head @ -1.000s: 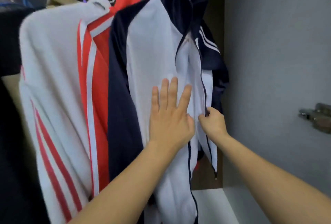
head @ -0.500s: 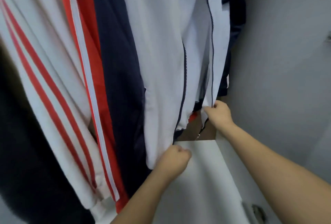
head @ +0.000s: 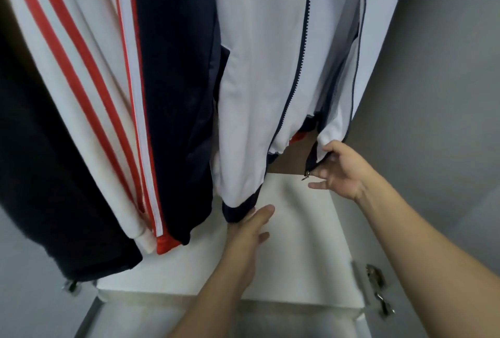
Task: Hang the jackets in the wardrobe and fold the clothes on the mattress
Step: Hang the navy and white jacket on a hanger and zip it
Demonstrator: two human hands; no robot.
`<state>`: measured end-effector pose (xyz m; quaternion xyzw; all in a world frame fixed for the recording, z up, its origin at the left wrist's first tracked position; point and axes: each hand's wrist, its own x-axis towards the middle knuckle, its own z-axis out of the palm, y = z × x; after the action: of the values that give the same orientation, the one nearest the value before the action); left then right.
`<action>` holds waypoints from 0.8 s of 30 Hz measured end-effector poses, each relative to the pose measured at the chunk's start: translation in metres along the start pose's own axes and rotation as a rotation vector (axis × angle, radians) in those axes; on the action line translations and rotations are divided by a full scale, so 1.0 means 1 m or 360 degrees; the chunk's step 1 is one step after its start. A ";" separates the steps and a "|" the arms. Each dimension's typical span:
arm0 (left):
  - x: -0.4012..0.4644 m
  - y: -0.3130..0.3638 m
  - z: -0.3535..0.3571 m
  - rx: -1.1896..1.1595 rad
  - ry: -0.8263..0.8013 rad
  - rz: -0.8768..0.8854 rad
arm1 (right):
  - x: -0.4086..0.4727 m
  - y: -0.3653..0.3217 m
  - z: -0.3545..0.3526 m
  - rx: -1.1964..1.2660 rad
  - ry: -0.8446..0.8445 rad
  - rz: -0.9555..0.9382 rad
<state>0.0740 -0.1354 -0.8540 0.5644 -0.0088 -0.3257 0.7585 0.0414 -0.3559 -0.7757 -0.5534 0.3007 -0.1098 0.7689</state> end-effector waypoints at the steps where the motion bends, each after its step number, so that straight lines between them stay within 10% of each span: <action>1: -0.001 -0.002 -0.002 -0.0031 0.0023 0.0108 | -0.002 0.006 -0.001 0.0115 -0.0035 -0.0001; 8: 0.000 0.017 -0.001 0.0128 0.0043 0.0394 | 0.001 0.018 -0.014 0.0807 -0.0069 -0.0023; 15: 0.012 0.032 0.011 0.0167 -0.0049 0.0180 | 0.048 0.006 -0.013 0.0296 0.0474 0.0110; 24: 0.023 0.043 0.013 -0.0199 -0.0138 0.0150 | 0.093 -0.003 -0.002 0.0345 0.0463 0.0056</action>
<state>0.1080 -0.1515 -0.8205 0.5003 -0.0479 -0.3138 0.8056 0.1150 -0.4055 -0.8054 -0.4401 0.4049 -0.2070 0.7743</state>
